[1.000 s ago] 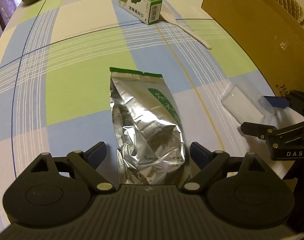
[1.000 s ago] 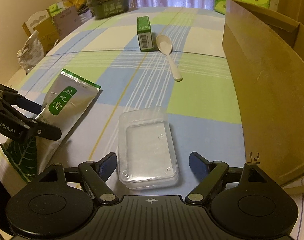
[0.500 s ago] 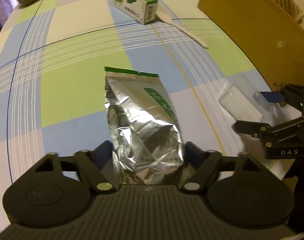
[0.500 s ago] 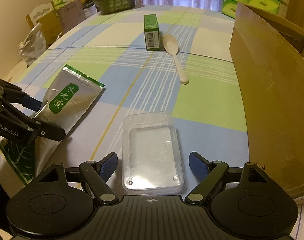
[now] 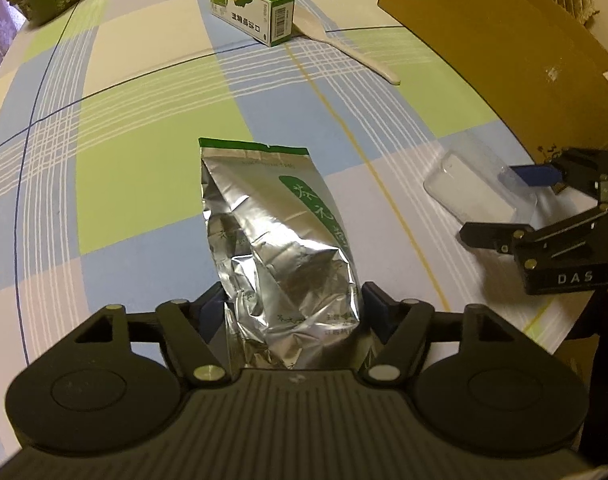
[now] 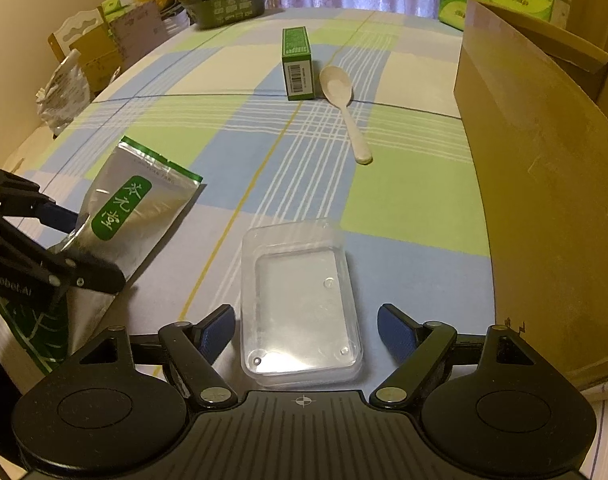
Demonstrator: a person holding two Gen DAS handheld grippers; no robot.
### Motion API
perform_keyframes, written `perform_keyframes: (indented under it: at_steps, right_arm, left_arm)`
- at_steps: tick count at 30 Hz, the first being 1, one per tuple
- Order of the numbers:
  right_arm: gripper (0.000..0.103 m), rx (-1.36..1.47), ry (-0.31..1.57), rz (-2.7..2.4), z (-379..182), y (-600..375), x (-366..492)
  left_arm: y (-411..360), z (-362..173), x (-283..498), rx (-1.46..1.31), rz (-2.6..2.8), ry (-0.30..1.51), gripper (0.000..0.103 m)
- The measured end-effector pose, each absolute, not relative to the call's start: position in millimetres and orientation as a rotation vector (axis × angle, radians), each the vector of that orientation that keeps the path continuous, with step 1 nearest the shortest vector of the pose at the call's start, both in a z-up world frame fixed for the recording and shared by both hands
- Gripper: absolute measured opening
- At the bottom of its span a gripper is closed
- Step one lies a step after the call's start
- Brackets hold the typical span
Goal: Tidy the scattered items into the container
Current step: 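Lift the plastic tray and foil bag off the table with both tools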
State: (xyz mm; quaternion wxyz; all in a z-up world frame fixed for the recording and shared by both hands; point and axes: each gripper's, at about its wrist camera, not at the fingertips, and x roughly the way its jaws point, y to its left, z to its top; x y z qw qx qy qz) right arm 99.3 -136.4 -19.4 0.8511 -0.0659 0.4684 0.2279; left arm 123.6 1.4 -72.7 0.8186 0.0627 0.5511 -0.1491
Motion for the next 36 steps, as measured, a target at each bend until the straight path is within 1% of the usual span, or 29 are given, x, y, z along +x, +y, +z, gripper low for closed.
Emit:
perform_keyframes:
  at_steps: [9,10,11,15,17,18,19,24,36]
  right_arm:
    - [0.084,-0.205,1.012,0.512,-19.5,-128.9,106.8]
    - [0.07,-0.218,1.005,0.513,-19.0,-128.0,105.8]
    - [0.059,-0.23,0.991,0.51,-17.9,-127.6,104.3]
    - [0.059,-0.257,0.986,0.51,-18.0,-125.9,100.2]
    - [0.059,-0.261,0.977,0.506,-16.9,-125.6,96.9]
    - [0.058,-0.25,0.973,0.504,-15.6,-126.5,95.6]
    - [0.058,-0.244,0.97,0.501,-14.1,-127.1,94.6]
    - [0.058,-0.23,0.955,0.495,-6.4,-128.4,93.0]
    - [0.058,-0.202,0.923,0.489,11.7,-134.7,83.5]
  left_arm:
    - [-2.9,-75.2,120.2,0.161,-0.306,1.171,0.071]
    - [-3.6,-75.6,119.1,0.164,-0.304,1.169,0.072]
    - [-4.5,-76.2,118.4,0.168,-0.301,1.167,0.072]
    - [-7.1,-78.7,115.4,0.182,-0.293,1.161,0.072]
    - [-7.6,-78.9,114.3,0.182,-0.292,1.157,0.069]
    - [-7.6,-78.2,113.8,0.179,-0.296,1.155,0.064]
    - [-7.4,-77.1,113.3,0.174,-0.301,1.154,0.061]
    - [-5.1,-73.3,109.6,0.136,-0.306,1.149,0.056]
    - [-5.7,-56.1,92.4,0.106,-0.296,1.128,0.055]
